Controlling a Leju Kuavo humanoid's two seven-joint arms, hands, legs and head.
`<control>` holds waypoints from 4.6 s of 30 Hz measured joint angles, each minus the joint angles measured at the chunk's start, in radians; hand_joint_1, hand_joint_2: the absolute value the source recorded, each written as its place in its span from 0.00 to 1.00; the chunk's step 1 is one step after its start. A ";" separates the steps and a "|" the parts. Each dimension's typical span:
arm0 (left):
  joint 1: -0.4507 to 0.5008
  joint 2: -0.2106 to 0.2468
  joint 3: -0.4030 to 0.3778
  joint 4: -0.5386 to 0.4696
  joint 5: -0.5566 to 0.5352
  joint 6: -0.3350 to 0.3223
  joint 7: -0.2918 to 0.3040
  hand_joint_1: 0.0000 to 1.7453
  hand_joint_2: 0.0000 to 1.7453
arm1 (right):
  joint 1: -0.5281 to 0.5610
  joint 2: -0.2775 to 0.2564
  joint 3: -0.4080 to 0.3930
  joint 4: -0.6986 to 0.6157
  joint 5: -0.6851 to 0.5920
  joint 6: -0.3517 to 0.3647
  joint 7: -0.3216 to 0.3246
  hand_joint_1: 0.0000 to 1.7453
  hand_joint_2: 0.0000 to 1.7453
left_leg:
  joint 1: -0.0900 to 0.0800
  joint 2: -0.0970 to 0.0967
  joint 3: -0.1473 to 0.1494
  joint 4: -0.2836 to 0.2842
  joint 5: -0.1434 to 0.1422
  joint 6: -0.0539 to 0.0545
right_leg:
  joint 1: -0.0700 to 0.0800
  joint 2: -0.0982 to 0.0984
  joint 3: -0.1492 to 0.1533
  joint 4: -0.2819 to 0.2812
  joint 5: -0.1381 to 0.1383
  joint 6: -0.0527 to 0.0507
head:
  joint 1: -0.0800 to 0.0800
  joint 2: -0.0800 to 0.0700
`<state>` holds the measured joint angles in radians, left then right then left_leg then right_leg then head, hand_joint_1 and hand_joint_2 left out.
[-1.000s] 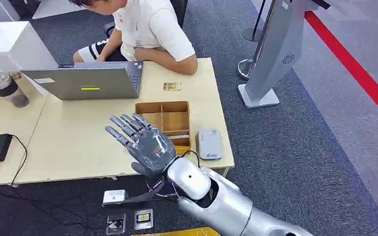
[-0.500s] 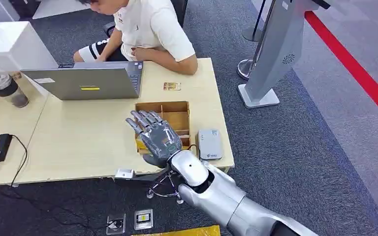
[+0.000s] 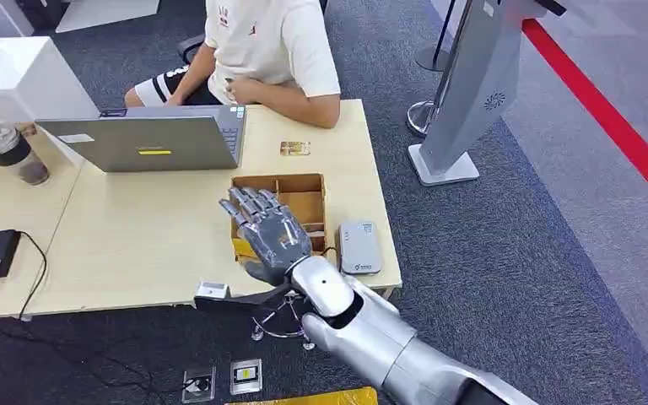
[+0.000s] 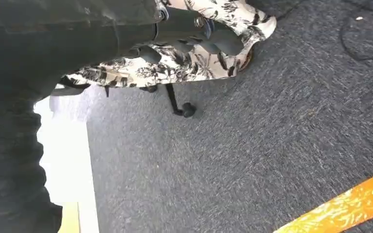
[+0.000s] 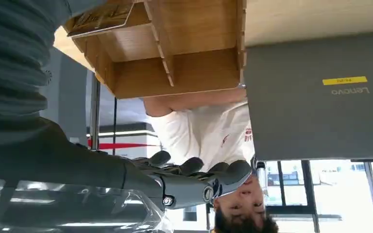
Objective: Pass the card to the sensor for recognition and then transmit it.
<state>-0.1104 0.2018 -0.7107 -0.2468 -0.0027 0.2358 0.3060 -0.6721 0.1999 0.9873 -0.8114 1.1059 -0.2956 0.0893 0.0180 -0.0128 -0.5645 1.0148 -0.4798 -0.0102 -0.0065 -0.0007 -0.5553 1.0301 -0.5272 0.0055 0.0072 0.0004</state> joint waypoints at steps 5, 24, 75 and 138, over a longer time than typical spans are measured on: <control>0.000 -0.005 0.005 0.000 0.007 0.006 0.018 0.00 1.00 | 0.000 0.015 0.000 0.016 0.008 0.000 0.002 0.00 1.00 | 0.000 0.000 0.000 0.000 0.000 0.000 | 0.000 0.000 0.000 0.000 0.000 0.000 | 0.000 0.000; 0.001 -0.021 0.006 0.000 0.018 0.025 0.072 0.00 1.00 | 0.001 0.042 -0.014 0.093 0.031 -0.008 0.048 0.00 1.00 | 0.000 0.000 0.000 0.000 0.000 0.000 | 0.000 0.000 0.000 0.000 0.000 0.000 | 0.000 0.000; 0.001 -0.024 0.006 0.000 0.012 0.035 0.109 0.00 1.00 | 0.015 0.034 -0.043 0.153 0.037 -0.029 0.088 0.00 1.00 | 0.000 0.001 0.000 0.000 0.000 0.000 | 0.000 0.000 0.000 0.000 0.000 0.000 | 0.000 0.000; 0.001 -0.028 0.006 0.000 0.013 0.046 0.115 0.00 1.00 | 0.027 0.008 -0.124 0.148 -0.041 -0.090 0.110 0.00 1.00 | 0.000 0.001 0.000 0.000 0.000 0.000 | 0.000 0.001 0.000 0.000 0.000 0.000 | 0.000 0.000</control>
<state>-0.1090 0.1736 -0.7042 -0.2468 0.0099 0.2819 0.4211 -0.6450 0.2079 0.8636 -0.6638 1.0647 -0.3853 0.1991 0.0180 -0.0120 -0.5643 1.0148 -0.4798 -0.0102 -0.0066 -0.0001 -0.5554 1.0300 -0.5269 0.0055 0.0072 0.0004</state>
